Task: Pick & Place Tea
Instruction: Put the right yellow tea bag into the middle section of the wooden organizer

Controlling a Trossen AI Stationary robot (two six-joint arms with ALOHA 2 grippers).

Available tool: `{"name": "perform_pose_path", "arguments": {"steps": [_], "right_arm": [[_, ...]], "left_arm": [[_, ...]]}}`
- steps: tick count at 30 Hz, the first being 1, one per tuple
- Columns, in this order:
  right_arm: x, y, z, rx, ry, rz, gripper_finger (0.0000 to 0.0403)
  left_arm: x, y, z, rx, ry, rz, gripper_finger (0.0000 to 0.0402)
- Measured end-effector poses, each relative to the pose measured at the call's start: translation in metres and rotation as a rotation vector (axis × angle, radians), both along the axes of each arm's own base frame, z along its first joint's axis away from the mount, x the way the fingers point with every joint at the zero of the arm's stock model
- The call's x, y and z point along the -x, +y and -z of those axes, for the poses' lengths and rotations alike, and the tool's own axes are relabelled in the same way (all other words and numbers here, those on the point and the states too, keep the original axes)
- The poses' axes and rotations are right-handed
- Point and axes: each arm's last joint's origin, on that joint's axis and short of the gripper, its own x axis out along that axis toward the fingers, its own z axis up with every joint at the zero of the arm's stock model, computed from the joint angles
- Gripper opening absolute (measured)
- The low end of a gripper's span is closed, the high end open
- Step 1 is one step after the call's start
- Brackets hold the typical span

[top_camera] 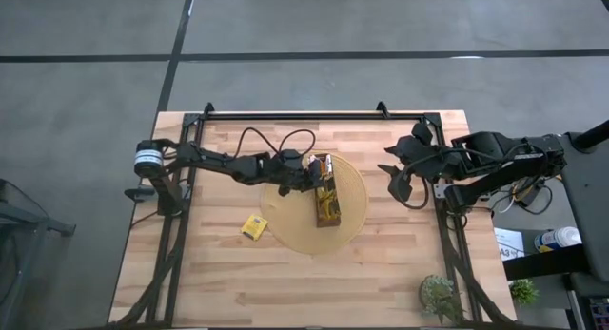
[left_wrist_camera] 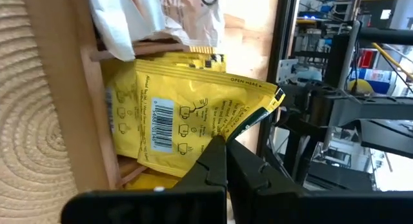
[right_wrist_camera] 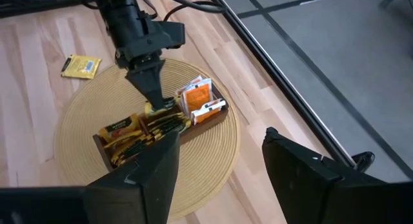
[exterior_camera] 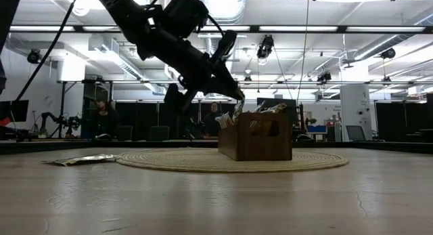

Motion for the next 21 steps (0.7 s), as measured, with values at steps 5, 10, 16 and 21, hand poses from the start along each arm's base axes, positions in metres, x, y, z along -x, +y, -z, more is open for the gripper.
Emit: {"name": "perform_pose_path", "arguments": {"steps": [5,10,16,21], "right_arm": [[0.000,0.000,0.000,0.013,0.006,-0.014,0.0219],[0.000,0.000,0.000,0.015,0.007,-0.016,0.0219],[0.000,0.000,0.000,0.014,0.005,-0.017,0.0219],[0.000,0.000,0.000,0.014,0.005,-0.017,0.0219]], "left_arm": [[-0.001,0.001,0.007,0.007,0.019,-0.011,0.0000],[-0.005,0.001,0.012,0.011,0.012,-0.009,0.0000],[-0.006,0.002,0.013,0.002,0.003,-0.027,0.0005],[-0.006,0.002,0.013,0.002,0.004,-0.027,0.0036]]}}
